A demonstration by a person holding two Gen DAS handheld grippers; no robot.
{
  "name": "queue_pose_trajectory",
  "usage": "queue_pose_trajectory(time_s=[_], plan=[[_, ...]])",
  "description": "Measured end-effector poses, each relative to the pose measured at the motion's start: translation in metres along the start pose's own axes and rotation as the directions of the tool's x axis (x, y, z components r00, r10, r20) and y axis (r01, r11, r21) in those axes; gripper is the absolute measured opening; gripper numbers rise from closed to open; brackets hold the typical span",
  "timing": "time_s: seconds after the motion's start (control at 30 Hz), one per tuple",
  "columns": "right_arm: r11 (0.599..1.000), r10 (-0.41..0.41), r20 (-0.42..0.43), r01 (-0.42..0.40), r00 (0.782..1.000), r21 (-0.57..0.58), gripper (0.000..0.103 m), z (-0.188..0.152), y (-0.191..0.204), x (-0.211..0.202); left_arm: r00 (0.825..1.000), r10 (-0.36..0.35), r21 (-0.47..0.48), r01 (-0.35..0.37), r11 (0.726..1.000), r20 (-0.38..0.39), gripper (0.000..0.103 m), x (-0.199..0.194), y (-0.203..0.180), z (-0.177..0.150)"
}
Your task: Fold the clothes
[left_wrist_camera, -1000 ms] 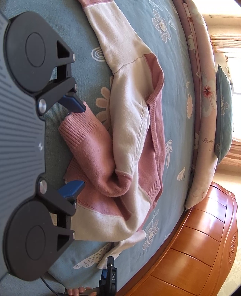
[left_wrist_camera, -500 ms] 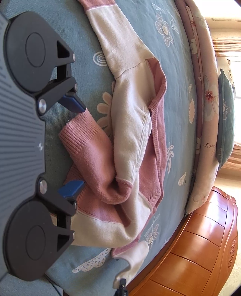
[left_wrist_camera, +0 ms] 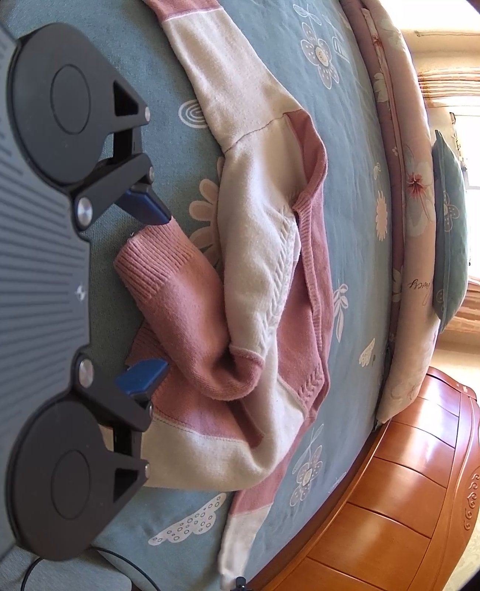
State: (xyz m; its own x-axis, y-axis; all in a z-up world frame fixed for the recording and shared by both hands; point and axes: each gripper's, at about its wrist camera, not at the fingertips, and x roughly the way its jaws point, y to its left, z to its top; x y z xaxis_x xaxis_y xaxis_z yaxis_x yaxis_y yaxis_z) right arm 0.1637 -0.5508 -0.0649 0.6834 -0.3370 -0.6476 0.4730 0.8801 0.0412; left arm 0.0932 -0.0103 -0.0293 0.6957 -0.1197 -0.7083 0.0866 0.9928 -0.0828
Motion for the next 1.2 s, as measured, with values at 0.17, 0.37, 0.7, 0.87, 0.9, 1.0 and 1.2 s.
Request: queue_pose_trajectory(time_s=[0.17, 0.37, 0.7, 0.87, 0.9, 1.0, 1.2], plan=[[0.996, 0.089, 0.033, -0.088, 0.995, -0.012, 0.032, -0.001, 0.025, -0.011, 1.0, 0.006, 0.011, -0.006, 1.0, 0.0, 0.081, 0.001, -0.001, 0.002], [0.934, 0.326, -0.008, -0.323, 0.945, -0.153, 0.034, 0.002, 0.088, -0.026, 1.0, -0.004, 0.038, 0.004, 0.999, 0.014, 0.081, -0.004, 0.007, 0.012], [0.657, 0.583, -0.143, -0.568, 0.8, -0.496, 0.035, 0.027, 0.215, -0.045, 0.998, 0.018, 0.226, -0.03, 0.974, 0.056, 0.078, 0.006, 0.06, 0.073], [0.495, 0.63, -0.232, -0.613, 0.741, -0.616, 0.039, 0.039, 0.272, -0.031, 0.993, 0.118, 0.44, -0.116, 0.89, 0.022, 0.055, 0.057, 0.079, 0.098], [0.469, 0.631, -0.25, -0.617, 0.735, -0.632, 0.039, 0.04, 0.282, -0.026, 0.991, 0.136, 0.471, -0.125, 0.873, 0.011, 0.052, 0.069, 0.083, 0.102], [0.407, 0.618, -0.286, -0.609, 0.732, -0.681, 0.039, 0.043, 0.312, -0.006, 0.982, 0.185, 0.545, -0.177, 0.819, 0.041, 0.048, 0.1, 0.095, 0.11], [0.252, 0.559, -0.32, -0.524, 0.765, -0.813, 0.044, 0.027, 0.361, 0.032, 0.971, 0.219, 0.676, -0.227, 0.701, 0.099, 0.049, 0.148, 0.111, 0.119]])
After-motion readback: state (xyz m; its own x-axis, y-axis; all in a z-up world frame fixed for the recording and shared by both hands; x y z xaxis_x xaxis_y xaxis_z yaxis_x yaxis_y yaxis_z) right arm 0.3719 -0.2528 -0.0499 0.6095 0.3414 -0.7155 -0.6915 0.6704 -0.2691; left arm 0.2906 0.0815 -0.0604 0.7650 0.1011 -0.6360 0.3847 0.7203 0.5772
